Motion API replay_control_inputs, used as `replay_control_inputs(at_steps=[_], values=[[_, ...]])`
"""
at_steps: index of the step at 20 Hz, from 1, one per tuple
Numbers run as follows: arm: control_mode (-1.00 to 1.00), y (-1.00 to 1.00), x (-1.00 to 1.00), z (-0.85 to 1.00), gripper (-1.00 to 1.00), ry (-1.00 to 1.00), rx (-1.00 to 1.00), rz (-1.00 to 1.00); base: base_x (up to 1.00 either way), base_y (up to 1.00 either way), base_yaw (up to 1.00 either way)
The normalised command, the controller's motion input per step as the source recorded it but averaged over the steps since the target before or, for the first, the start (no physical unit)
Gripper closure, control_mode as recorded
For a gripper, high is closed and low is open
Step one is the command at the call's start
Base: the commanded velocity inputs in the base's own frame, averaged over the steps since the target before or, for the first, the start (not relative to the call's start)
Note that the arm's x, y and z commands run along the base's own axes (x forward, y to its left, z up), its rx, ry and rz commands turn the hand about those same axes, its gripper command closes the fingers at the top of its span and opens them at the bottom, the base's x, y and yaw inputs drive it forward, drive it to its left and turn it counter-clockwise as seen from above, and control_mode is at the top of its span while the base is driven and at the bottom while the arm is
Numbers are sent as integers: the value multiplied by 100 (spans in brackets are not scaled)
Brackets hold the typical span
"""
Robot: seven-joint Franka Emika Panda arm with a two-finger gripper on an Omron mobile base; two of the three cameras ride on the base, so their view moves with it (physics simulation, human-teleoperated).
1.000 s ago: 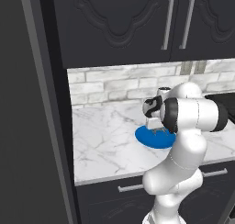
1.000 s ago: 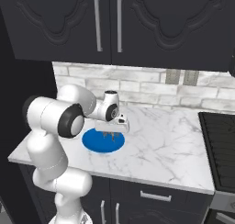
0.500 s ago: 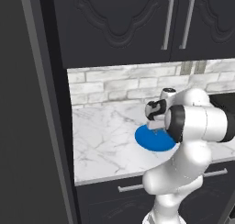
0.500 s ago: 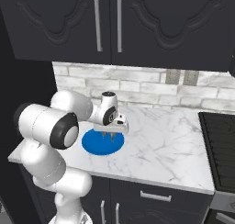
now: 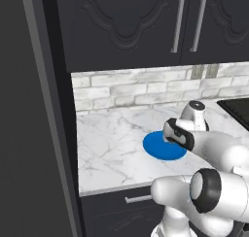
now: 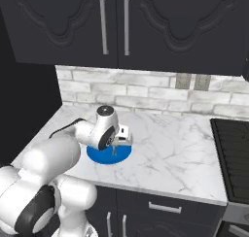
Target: Place the fish on the counter behind the older fish on the same shelf of the fridge to maintain FIFO order. Close the fridge door when finished.
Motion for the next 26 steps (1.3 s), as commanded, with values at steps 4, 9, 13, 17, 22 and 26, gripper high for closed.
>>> replay_control_inputs(at_steps=[4,9,13,17,22,26], values=[[-100,0,-56,100,100,-5,0,0,0,0,0],[-100,0,-61,100,100,-1,0,0,0,0,0],[-100,0,-45,73,100,-1,0,0,0,0,0],[-100,3,-7,3,100,0,0,0,0,0,0],[-100,33,-12,15,100,-8,-1,0,0,0,0],[-100,1,-59,67,100,-23,0,0,0,0,0]])
